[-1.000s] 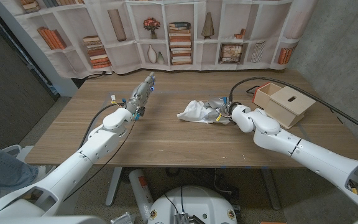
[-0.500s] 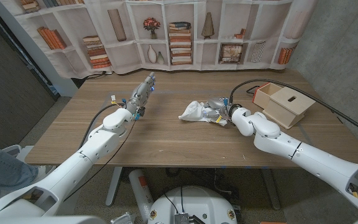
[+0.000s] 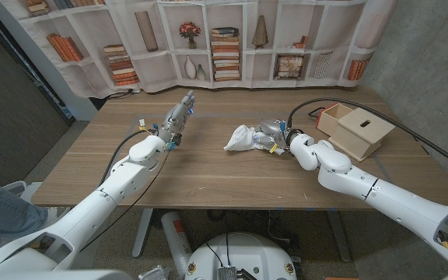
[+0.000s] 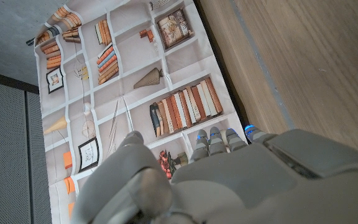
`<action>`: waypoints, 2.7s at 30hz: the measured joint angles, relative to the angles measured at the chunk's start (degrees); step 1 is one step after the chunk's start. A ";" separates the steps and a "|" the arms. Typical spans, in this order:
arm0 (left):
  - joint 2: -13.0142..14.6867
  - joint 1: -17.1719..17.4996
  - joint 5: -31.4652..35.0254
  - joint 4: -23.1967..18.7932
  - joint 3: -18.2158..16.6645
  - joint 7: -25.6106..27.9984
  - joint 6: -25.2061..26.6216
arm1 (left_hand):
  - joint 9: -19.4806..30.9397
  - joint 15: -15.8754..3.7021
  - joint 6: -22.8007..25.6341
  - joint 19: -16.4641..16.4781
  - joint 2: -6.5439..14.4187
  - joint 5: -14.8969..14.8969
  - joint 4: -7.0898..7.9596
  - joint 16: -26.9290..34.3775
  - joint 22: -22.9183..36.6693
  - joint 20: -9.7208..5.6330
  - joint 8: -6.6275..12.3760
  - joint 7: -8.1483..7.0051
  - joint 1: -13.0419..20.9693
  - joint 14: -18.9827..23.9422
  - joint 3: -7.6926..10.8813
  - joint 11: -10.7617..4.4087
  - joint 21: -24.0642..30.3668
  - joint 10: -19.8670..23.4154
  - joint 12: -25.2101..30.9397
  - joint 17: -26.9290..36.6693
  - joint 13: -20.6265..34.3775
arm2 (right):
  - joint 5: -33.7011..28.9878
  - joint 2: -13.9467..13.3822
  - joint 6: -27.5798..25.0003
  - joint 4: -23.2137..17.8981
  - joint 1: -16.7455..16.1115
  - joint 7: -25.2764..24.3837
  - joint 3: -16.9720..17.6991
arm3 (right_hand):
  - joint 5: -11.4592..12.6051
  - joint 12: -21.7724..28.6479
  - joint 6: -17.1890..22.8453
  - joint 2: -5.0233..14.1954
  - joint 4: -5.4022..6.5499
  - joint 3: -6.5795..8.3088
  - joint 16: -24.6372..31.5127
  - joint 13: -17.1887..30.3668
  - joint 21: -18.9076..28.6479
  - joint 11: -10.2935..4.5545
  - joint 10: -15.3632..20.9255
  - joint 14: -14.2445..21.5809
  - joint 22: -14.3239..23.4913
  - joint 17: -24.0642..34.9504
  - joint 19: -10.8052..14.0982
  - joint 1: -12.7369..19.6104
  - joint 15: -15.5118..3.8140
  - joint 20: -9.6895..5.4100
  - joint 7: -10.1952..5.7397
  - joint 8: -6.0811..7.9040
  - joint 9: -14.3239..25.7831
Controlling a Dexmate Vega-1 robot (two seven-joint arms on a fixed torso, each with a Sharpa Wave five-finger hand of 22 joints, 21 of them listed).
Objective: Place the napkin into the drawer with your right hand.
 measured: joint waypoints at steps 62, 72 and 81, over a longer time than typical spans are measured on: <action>0.31 -0.34 0.03 -0.69 -0.25 -0.17 -0.39 | 0.00 0.00 0.31 0.00 0.30 0.02 -0.15 0.00 -0.01 0.00 0.00 0.32 0.30 0.00 -0.62 0.00 0.00 0.00 0.00 0.00 0.00 | -1.54 -4.30 -3.19 -8.55 -2.84 -1.62 7.24 | -0.68 -3.33 4.20 1.92 -0.05 1.95 -2.32 0.16 0.00 -1.56 1.29 0.16 0.54 0.27 -0.96 1.98 0.00 0.11 0.48 -1.14 0.58; 0.63 -0.19 0.05 -1.17 -0.40 -0.07 -0.37 | 0.00 0.00 0.31 0.00 0.30 0.02 -0.15 0.00 -0.01 0.00 0.00 0.32 0.30 0.00 -0.61 0.00 0.00 0.00 0.00 0.00 0.00 | -1.50 -4.79 -3.57 -9.91 -3.21 -1.78 8.37 | -0.72 -3.66 4.41 1.91 -0.04 1.95 -2.32 0.15 0.00 -1.86 1.60 0.17 0.53 0.51 -0.96 1.98 0.00 0.11 0.27 -1.54 0.58; 0.73 -0.18 0.02 -1.25 -0.47 -0.12 -0.27 | 0.00 0.00 0.31 0.00 0.30 0.02 -0.15 0.00 -0.01 0.00 0.00 0.32 0.30 0.00 -0.61 0.00 0.00 0.00 0.00 0.00 0.00 | -1.01 -5.30 -3.78 -11.26 -3.44 -1.52 9.28 | -0.91 -3.99 4.82 1.44 0.58 2.57 -2.32 0.15 0.00 -1.86 1.61 0.17 0.53 0.50 -0.95 2.45 0.01 0.11 0.50 -1.79 0.55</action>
